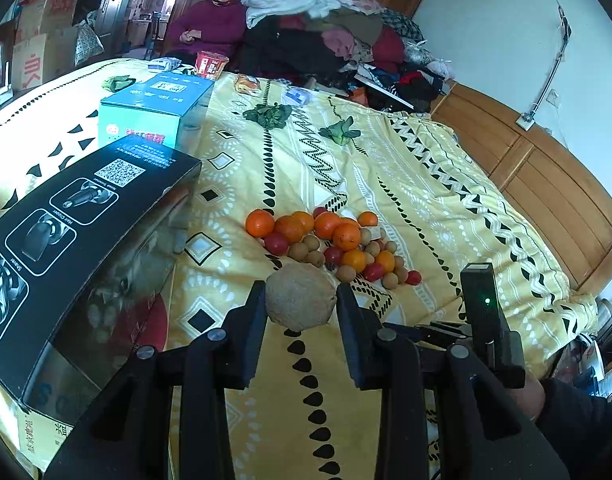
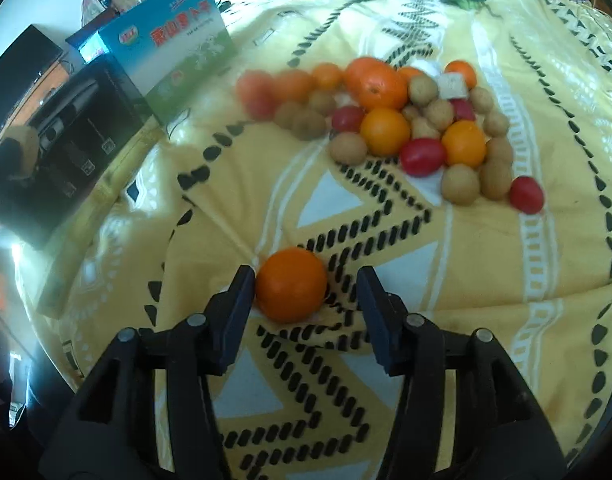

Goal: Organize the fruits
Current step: 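Lift the kiwi with the left tool while the right tool grasps the orange, then carry the orange and kiwi to the steel bowl and release them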

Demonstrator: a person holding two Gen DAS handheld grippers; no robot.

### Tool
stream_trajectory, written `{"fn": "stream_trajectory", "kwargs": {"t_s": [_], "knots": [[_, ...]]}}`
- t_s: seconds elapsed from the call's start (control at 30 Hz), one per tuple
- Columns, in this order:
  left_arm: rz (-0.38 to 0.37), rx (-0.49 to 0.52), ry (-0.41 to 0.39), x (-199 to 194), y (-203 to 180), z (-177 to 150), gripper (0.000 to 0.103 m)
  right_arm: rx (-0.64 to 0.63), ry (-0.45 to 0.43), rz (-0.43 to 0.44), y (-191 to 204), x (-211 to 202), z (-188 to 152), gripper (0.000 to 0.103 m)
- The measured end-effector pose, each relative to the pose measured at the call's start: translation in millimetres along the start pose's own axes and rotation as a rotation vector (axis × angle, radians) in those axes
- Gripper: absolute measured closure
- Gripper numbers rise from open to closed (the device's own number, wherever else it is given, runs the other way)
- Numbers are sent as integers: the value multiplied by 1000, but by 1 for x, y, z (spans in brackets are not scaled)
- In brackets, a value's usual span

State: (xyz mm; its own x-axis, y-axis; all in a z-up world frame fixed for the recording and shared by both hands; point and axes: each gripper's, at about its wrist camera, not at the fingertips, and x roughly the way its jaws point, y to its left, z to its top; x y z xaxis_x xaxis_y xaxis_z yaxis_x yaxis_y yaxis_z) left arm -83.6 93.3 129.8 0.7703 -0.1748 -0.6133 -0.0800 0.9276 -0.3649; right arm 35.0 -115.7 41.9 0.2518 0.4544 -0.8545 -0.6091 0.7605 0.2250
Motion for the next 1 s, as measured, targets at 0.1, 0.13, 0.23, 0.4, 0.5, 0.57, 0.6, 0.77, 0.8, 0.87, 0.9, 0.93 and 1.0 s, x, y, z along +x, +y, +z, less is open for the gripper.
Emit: {"fn": "stream_trajectory", "kwargs": {"t_s": [0.1, 0.13, 0.23, 0.4, 0.5, 0.57, 0.6, 0.77, 0.8, 0.87, 0.9, 0.93, 1.0], "knots": [[1, 5, -6, -2, -1, 3, 68, 4, -13, 5, -1, -5, -2, 67], [1, 8, -10, -4, -2, 3, 68, 5, -30, 6, -1, -11, -2, 67], [2, 7, -25, -9, -2, 7, 68, 0, -102, 13, 4, -39, 0, 67], [26, -16, -94, -40, 8, 19, 68, -50, -246, 30, 35, -97, 27, 67], [73, -40, -156, -72, 26, 30, 68, -126, -318, 75, 75, -123, 53, 67], [119, -66, -198, -96, 46, 37, 68, -184, -348, 130, 110, -133, 71, 67], [147, -80, -217, -109, 57, 39, 68, -208, -354, 155, 126, -134, 78, 67], [313, -173, -292, -171, 131, 41, 68, -340, -343, 308, 221, -126, 104, 67], [351, -193, -301, -182, 148, 40, 68, -359, -334, 333, 237, -121, 107, 67], [425, -232, -310, -202, 183, 35, 68, -401, -307, 383, 276, -108, 114, 67], [451, -257, -310, -210, 200, 32, 68, -414, -290, 401, 293, -101, 116, 67], [470, -286, -302, -216, 218, 29, 68, -431, -262, 427, 314, -92, 119, 67], [512, -332, -290, -225, 246, 24, 68, -447, -213, 464, 345, -75, 125, 67]]}}
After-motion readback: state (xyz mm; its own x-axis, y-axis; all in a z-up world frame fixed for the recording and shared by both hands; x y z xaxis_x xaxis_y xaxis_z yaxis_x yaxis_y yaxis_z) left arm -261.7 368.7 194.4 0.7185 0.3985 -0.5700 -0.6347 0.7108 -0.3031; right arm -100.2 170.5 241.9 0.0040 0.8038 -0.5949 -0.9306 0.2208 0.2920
